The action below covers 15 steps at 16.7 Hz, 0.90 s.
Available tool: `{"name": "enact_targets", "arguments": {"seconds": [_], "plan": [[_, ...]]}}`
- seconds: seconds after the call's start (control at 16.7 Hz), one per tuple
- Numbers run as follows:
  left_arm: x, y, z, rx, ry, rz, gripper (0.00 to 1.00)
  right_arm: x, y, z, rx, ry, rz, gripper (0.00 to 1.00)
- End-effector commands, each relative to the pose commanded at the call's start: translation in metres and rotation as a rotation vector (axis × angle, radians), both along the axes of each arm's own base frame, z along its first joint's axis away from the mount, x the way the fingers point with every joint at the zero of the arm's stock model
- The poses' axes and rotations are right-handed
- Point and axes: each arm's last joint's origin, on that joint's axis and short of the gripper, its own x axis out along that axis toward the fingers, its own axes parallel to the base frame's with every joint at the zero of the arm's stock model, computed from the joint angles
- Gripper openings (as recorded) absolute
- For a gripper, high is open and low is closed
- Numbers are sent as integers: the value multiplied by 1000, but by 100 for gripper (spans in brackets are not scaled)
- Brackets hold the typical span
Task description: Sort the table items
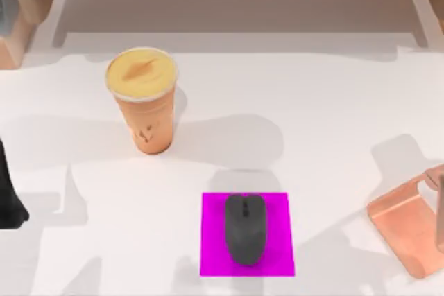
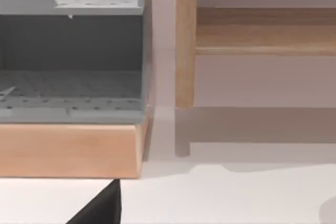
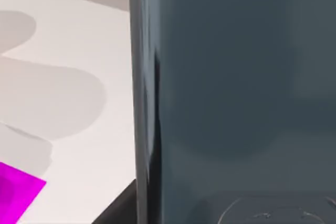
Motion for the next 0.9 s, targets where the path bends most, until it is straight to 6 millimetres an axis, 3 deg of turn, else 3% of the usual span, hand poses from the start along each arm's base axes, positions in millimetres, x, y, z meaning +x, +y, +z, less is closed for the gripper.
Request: {"name": "enact_targets", "arguments": {"seconds": [0.18,0.48,0.9], "plan": [[0,0,0,0,0,0,100,6,3,-23,-1,68,25,0],[0,0,0,0,0,0,100,7,3,-24,-1,70,26,0],[0,0,0,0,0,0,100,7,3,-24,-1,70,26,53]]}}
